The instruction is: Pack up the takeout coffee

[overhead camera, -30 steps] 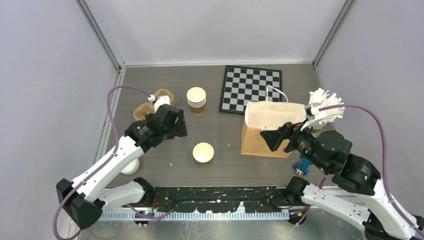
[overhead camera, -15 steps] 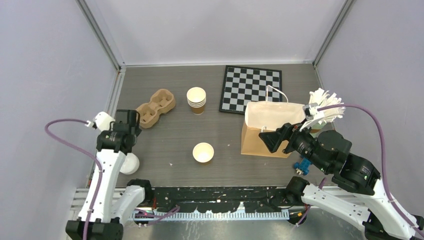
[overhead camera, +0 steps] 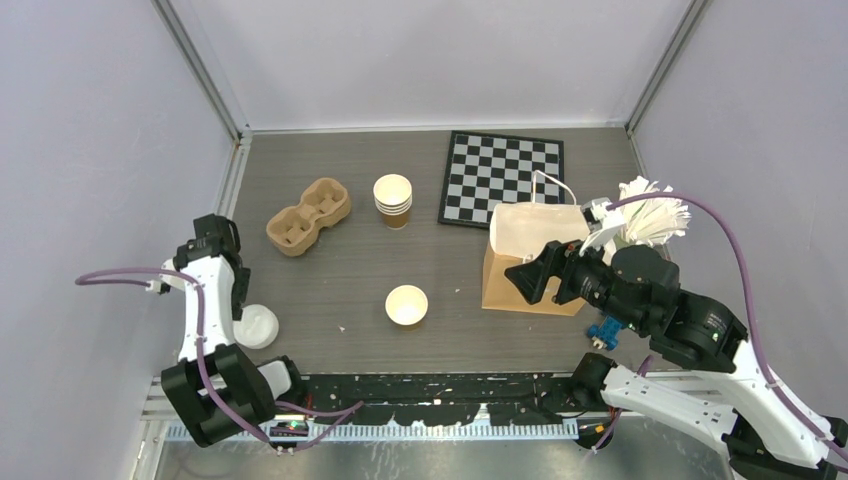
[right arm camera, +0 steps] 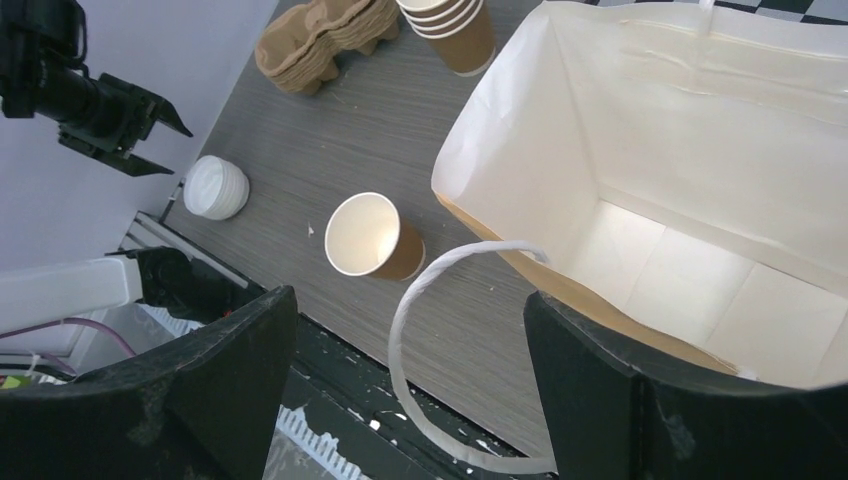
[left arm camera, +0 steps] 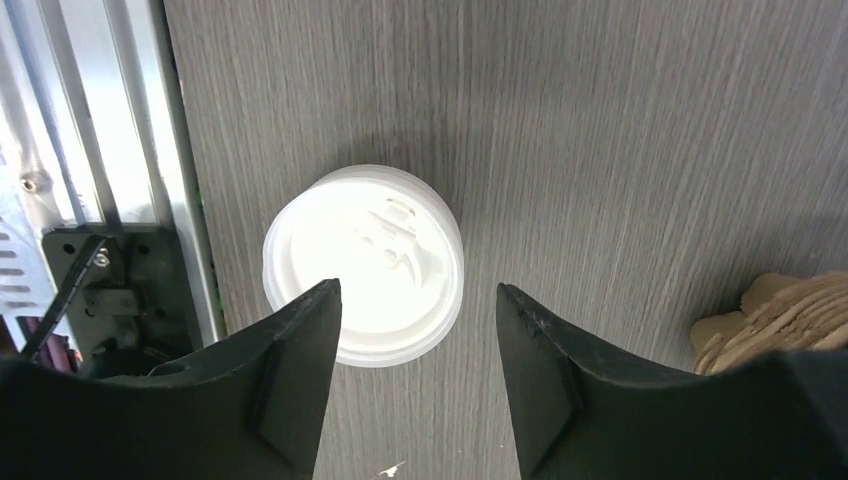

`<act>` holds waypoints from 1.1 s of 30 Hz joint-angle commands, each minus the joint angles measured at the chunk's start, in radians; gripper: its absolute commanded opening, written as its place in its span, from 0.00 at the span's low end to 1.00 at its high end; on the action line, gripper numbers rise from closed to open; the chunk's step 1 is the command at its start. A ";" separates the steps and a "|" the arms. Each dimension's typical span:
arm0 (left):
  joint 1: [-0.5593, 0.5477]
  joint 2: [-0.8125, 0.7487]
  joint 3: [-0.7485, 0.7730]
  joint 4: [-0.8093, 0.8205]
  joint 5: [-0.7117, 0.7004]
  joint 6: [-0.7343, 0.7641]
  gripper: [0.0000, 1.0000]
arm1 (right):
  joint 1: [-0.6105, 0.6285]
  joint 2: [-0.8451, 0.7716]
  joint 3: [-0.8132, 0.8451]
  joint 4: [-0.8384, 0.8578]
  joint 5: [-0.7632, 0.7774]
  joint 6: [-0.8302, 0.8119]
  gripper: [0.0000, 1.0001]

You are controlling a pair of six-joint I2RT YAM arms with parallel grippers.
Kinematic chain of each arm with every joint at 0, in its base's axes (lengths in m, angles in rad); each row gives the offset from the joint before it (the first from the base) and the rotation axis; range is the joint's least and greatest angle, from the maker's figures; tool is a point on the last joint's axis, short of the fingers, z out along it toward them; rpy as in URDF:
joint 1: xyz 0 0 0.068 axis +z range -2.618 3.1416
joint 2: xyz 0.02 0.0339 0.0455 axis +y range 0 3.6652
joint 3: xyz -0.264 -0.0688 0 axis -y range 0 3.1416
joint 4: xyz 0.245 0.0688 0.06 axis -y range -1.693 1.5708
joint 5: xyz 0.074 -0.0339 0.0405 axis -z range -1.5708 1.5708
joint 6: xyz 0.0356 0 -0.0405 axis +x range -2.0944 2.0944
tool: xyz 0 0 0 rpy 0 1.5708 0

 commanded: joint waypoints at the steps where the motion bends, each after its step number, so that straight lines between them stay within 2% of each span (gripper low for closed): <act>1: 0.022 -0.016 -0.029 0.089 0.028 -0.031 0.59 | 0.000 -0.004 0.051 0.016 -0.021 0.026 0.87; 9: 0.022 0.015 -0.081 0.203 0.027 -0.064 0.50 | 0.000 0.005 0.022 0.060 -0.030 0.057 0.86; 18: 0.021 0.095 -0.075 0.208 0.022 -0.087 0.43 | 0.000 0.032 0.038 0.067 -0.029 0.045 0.85; 25: 0.022 0.099 -0.088 0.215 0.004 -0.097 0.39 | 0.000 0.026 0.044 0.054 -0.008 0.029 0.85; 33: 0.022 0.119 -0.087 0.197 0.007 -0.099 0.41 | 0.000 0.020 0.038 0.054 -0.001 0.028 0.86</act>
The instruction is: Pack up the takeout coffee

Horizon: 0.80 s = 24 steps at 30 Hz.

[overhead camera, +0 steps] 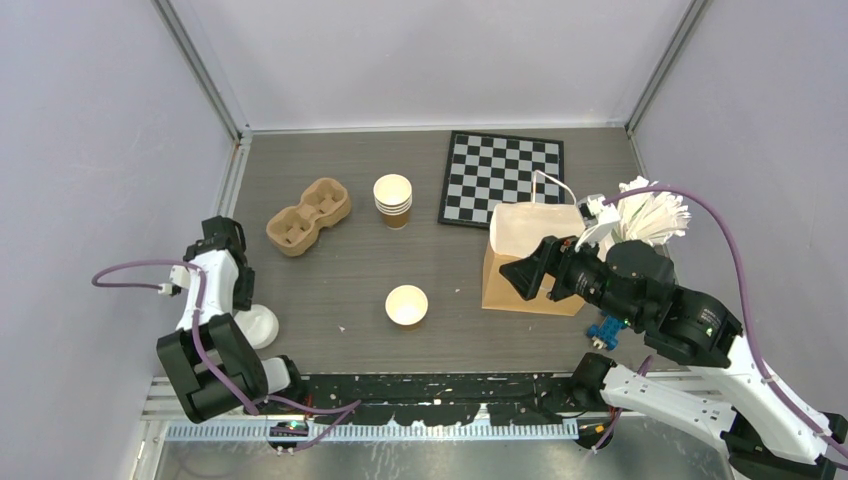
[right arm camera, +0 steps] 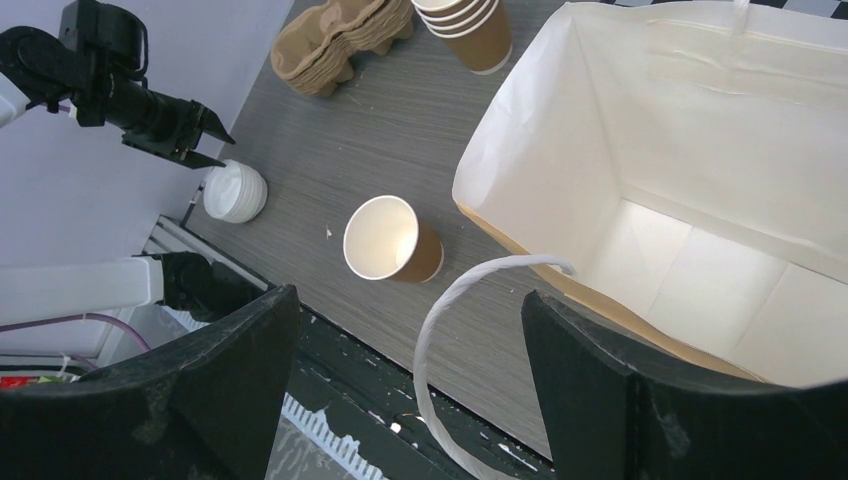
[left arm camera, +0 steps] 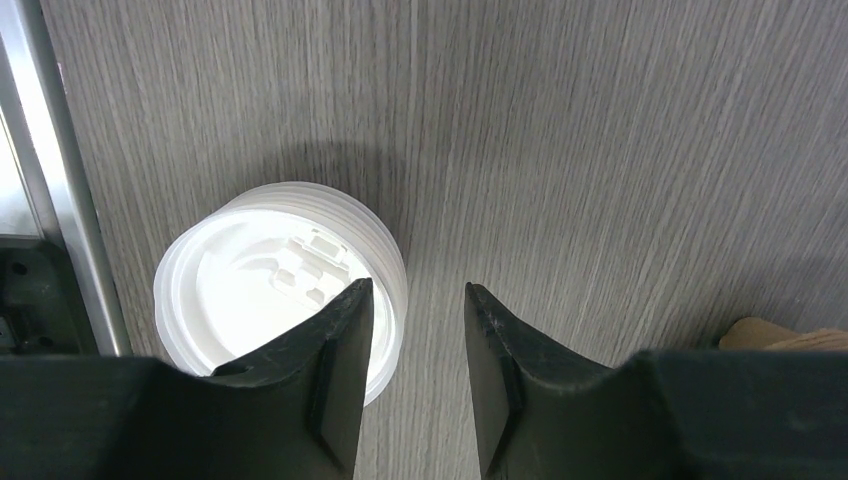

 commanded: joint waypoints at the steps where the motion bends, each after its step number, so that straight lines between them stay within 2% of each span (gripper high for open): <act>1: 0.006 0.005 -0.002 0.007 -0.036 -0.021 0.41 | 0.000 -0.009 0.024 0.032 0.017 -0.012 0.85; 5: 0.005 0.012 -0.001 0.003 -0.039 -0.023 0.40 | 0.000 -0.010 0.026 0.030 0.016 -0.012 0.86; 15: 0.005 0.000 -0.005 0.012 -0.041 -0.013 0.24 | -0.001 -0.016 0.024 0.036 0.016 0.002 0.86; 22: 0.005 0.019 -0.018 0.008 -0.039 -0.016 0.29 | 0.000 -0.009 0.018 0.040 0.013 0.006 0.85; 24: 0.005 0.025 -0.020 0.010 -0.036 -0.015 0.24 | 0.000 -0.010 0.020 0.039 0.011 0.006 0.85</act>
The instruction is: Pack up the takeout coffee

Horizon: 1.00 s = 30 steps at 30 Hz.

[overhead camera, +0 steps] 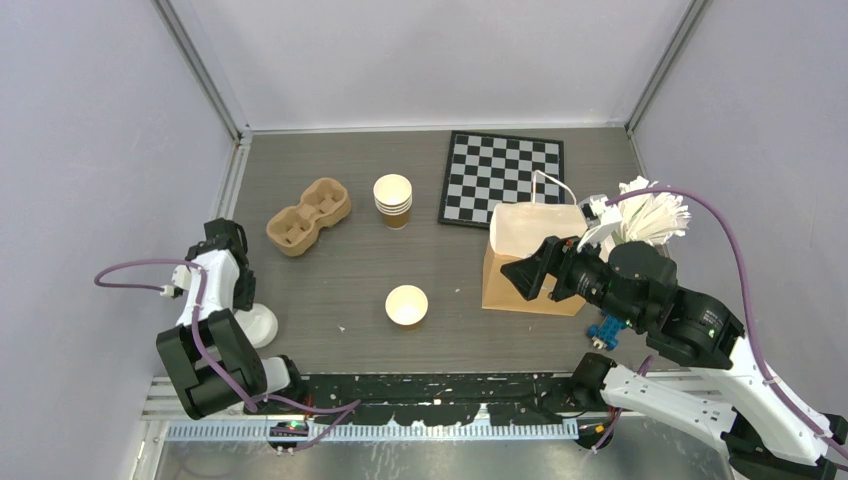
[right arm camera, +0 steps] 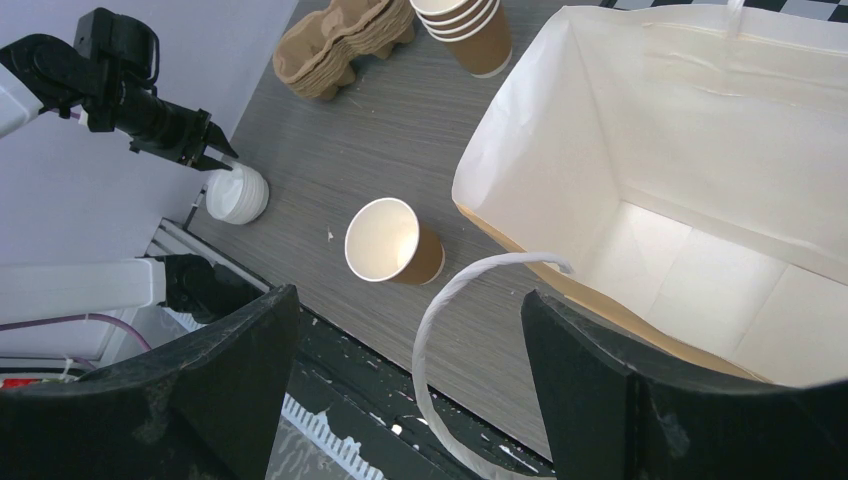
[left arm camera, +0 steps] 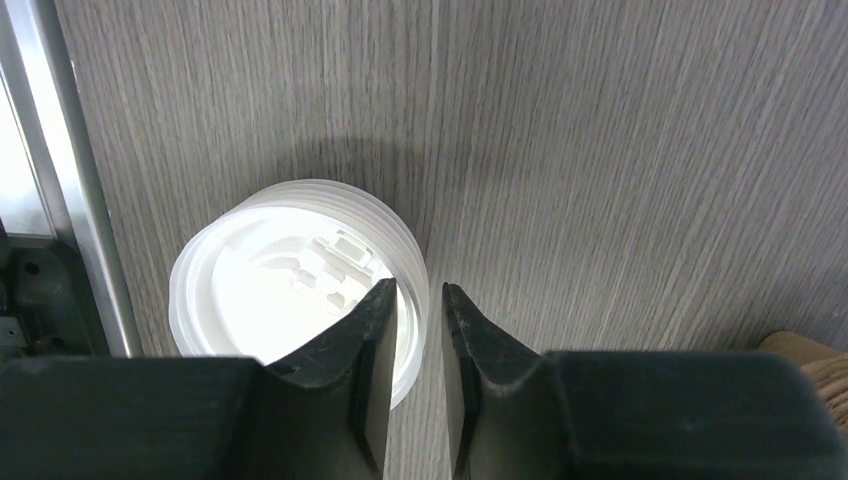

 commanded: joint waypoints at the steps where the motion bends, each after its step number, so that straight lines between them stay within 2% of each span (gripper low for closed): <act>1: 0.004 0.005 -0.006 0.013 -0.025 -0.013 0.19 | 0.000 -0.003 0.021 0.037 0.008 0.002 0.85; 3: 0.005 0.000 -0.007 0.012 -0.024 -0.011 0.12 | 0.000 -0.005 0.020 0.035 0.009 0.002 0.85; 8: 0.005 -0.024 0.019 -0.008 -0.019 0.003 0.13 | 0.000 -0.006 0.017 0.033 0.009 0.004 0.85; 10: 0.006 -0.037 0.026 -0.014 -0.013 0.016 0.01 | 0.000 -0.006 0.015 0.035 0.007 0.005 0.85; 11: 0.004 -0.044 0.029 -0.016 -0.007 0.024 0.00 | 0.000 -0.004 0.015 0.036 0.007 0.006 0.85; 22: 0.001 -0.108 0.015 -0.037 0.025 0.097 0.00 | 0.000 0.010 0.003 0.057 -0.010 0.012 0.85; 30: 0.002 -0.150 0.068 -0.100 0.044 0.137 0.00 | -0.001 0.002 0.004 0.049 -0.003 0.017 0.85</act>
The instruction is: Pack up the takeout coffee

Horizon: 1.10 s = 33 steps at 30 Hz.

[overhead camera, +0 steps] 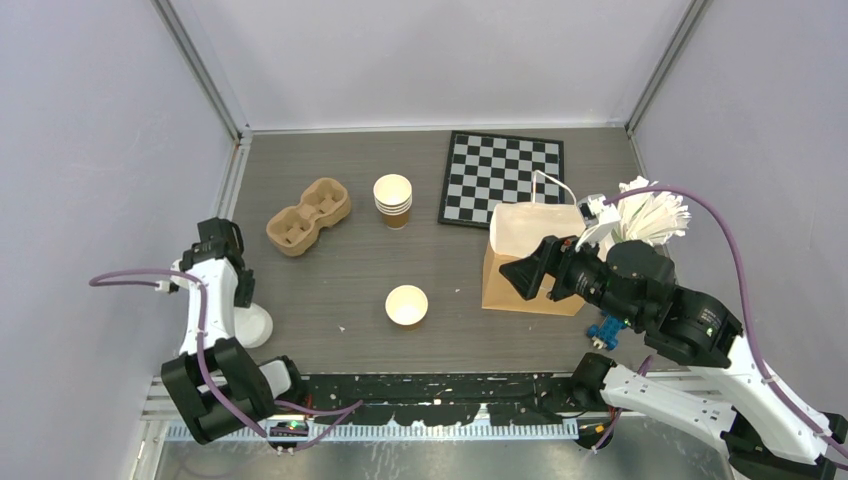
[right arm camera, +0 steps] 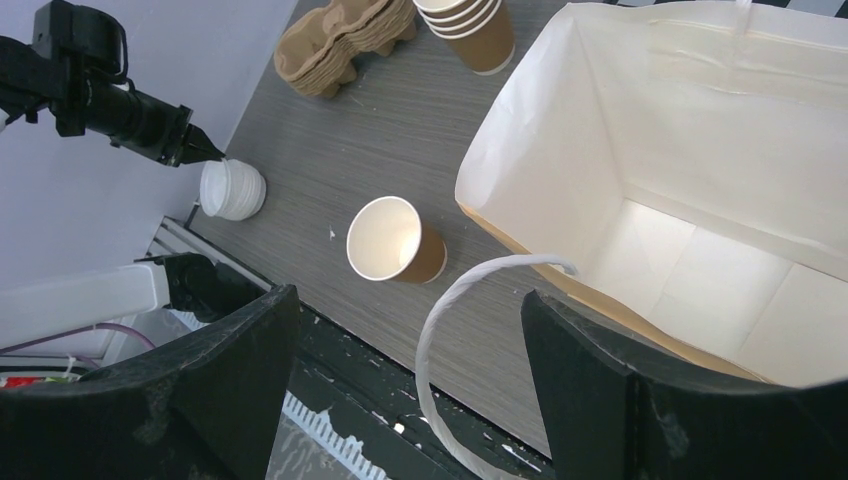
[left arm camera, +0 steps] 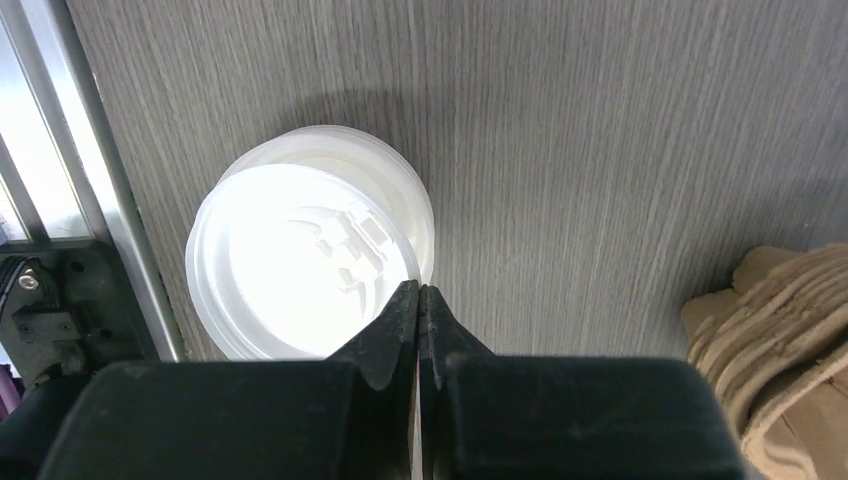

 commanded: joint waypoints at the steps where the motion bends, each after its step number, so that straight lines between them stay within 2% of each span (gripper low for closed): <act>1: 0.001 -0.038 0.058 -0.049 -0.007 0.027 0.00 | 0.000 -0.007 0.005 0.047 0.003 0.014 0.85; 6: 0.002 -0.069 0.073 -0.062 0.007 0.056 0.00 | 0.000 -0.007 0.011 0.044 -0.001 0.016 0.85; 9: 0.002 -0.106 0.102 -0.060 0.051 0.123 0.00 | 0.000 -0.004 0.021 0.040 -0.005 0.016 0.85; 16: 0.001 -0.291 0.191 0.004 0.223 0.326 0.00 | -0.001 0.012 0.059 0.088 -0.047 -0.024 0.85; 19: -0.019 -0.341 0.232 -0.009 0.296 0.361 0.00 | -0.001 0.019 0.076 0.128 -0.055 -0.056 0.87; 23: -0.036 -0.393 0.192 0.126 0.605 0.390 0.00 | 0.000 0.051 0.105 0.211 -0.091 -0.099 0.87; 27: -0.051 -0.446 0.102 0.333 0.926 0.293 0.00 | 0.000 0.114 0.147 0.291 -0.143 -0.156 0.87; 30: -0.092 -0.472 0.014 0.556 1.079 0.156 0.00 | 0.000 0.160 0.144 0.397 -0.214 -0.210 0.87; 33: -0.158 -0.479 -0.017 0.734 1.175 0.121 0.00 | 0.000 0.206 0.121 0.502 -0.277 -0.263 0.87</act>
